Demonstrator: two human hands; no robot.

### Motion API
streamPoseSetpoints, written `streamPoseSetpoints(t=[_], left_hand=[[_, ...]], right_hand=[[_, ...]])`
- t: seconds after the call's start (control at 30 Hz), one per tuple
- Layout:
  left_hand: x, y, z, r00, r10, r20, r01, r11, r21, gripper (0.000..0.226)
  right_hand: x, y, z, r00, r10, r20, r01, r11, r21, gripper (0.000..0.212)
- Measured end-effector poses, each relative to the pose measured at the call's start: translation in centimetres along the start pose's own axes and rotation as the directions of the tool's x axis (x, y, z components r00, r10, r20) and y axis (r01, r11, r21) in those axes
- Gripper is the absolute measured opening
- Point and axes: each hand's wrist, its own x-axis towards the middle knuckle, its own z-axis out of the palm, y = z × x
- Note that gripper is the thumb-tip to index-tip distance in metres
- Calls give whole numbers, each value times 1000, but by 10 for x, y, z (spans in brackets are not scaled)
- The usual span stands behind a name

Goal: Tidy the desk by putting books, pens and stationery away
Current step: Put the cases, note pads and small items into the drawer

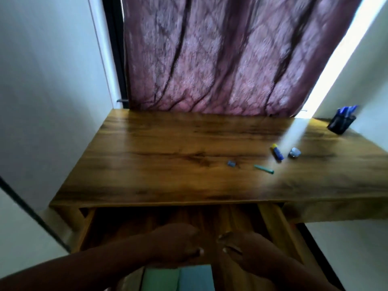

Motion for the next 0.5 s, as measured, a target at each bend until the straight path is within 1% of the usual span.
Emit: streamPoseSetpoints(t=[0.07,0.13,0.17,0.23,0.27,0.3,0.33,0.43,0.5], left_hand=[[30,7,-24,997,-1,-83,-3,999,-46,57],[69,14,-45,985,-13,-173,5,999,-45,64],[90,21,-56,975,-36,-220,31,999,-29,64],[133,29,-71,943,-41,-330,60,997,45,63],[155,32,-77,931,-41,-364,77,994,84,63],[177,34,-82,919,-45,-392,102,987,126,62],[199,32,-82,912,-66,-405,139,978,155,62],[250,18,-73,892,-193,-408,288,940,184,59],[269,9,-59,871,-298,-392,387,906,172,57]], right_hand=[[3,19,-34,990,71,-121,-71,997,2,40],[8,43,-67,966,122,-229,-129,992,-15,43],[12,58,-80,952,151,-268,-162,987,-18,44],[25,90,-101,918,199,-342,-210,978,7,39],[33,107,-109,901,220,-374,-232,973,15,38],[44,125,-115,891,238,-386,-253,967,14,40],[54,141,-119,894,263,-363,-281,960,5,44],[84,175,-117,911,311,-272,-345,934,-87,59],[93,190,-106,912,330,-243,-368,920,-134,63]])
